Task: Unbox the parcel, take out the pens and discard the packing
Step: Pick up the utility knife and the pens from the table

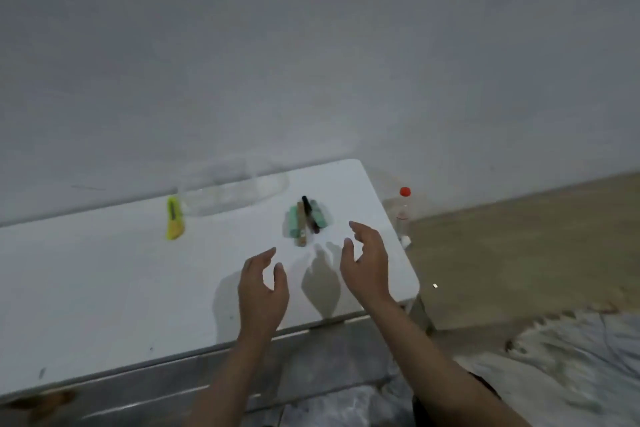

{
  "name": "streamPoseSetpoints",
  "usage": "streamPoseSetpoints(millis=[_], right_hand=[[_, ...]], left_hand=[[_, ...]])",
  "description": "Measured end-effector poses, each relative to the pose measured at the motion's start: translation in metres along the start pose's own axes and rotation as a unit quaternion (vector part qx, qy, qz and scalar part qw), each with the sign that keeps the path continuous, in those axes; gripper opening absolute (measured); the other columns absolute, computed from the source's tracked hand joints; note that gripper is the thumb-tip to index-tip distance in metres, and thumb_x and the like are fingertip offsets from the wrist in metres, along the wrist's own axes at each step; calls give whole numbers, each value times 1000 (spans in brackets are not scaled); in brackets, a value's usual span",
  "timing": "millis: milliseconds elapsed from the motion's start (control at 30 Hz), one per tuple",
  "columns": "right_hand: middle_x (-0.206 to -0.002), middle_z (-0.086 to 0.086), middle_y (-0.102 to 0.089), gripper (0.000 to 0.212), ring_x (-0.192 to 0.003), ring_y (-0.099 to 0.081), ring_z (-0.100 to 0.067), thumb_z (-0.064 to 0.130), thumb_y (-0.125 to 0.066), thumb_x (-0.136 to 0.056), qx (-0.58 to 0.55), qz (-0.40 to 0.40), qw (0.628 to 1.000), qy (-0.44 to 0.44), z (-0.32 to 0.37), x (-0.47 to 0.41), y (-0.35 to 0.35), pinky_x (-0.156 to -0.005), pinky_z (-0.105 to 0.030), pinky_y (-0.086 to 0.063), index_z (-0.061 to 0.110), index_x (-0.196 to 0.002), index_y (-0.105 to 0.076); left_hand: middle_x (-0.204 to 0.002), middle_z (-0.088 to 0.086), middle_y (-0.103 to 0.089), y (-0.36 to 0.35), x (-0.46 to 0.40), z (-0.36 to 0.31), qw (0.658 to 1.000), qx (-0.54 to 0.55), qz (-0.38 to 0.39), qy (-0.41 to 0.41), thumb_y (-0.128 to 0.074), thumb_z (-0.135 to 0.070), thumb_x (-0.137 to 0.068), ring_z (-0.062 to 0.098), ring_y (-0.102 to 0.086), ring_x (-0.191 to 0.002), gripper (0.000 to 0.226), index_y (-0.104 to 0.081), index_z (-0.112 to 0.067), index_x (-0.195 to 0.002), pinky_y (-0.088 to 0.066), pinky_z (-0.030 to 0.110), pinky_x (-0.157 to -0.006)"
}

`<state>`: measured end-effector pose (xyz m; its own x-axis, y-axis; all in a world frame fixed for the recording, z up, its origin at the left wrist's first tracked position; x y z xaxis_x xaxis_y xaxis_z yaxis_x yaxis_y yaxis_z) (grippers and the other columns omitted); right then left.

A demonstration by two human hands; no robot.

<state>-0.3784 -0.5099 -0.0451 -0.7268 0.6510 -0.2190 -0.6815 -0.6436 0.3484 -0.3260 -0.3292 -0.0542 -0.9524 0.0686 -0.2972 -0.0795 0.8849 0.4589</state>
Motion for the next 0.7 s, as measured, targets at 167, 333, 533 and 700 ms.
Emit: streamPoseSetpoints(millis=[167, 333, 533, 700], right_hand=[[-130, -16, -47, 55, -122, -43, -36, 28, -66, -83, 112, 67, 991, -5, 17, -27, -84, -95, -38, -43, 14, -133, -48], [-147, -22, -31, 86, -134, -31, -41, 60, -67, -71, 318, 86, 943, -47, 5, -53, -139, -106, -49, -32, 30, -144, -32], [-120, -24, -56, 64, -90, -55, -43, 48, -77, -66, 415, 5, 909, -31, -6, -55, -163, -76, -49, -48, 29, -125, -60], [-102, -17, -60, 52, -74, -53, -35, 36, -75, -68, 427, 8, 904, 23, -3, -59, -163, -63, -39, -48, 28, -118, -65]], left_hand=[[-123, 14, -52, 62, -79, 52, 997, -65, -30, -5, -63, -11, -86, 28, -50, -120, 39, -55, -7, -124, -37, 31, -97], [-142, 23, -37, 89, -154, 97, 995, -98, -14, 27, -62, -32, -82, 38, -35, -133, 65, -41, -2, -137, -33, 45, -105], [-151, 25, -23, 85, -208, 119, 992, -122, 43, 11, -64, -41, -83, 37, -19, -141, 86, -22, 2, -145, -23, 44, -111], [-147, 30, -29, 71, -225, 131, 994, -105, 41, -2, -43, -63, -77, 42, -22, -139, 98, -23, 7, -143, -22, 56, -113]])
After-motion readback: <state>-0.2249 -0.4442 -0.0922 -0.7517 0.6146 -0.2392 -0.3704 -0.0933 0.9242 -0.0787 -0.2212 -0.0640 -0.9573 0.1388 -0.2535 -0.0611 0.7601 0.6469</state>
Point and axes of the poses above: each hand's wrist, its own x-axis away from the middle knuckle, its own y-axis out of the back of the hand, z = x × y, the point moved 3 cm from there along -x, towards the middle knuckle
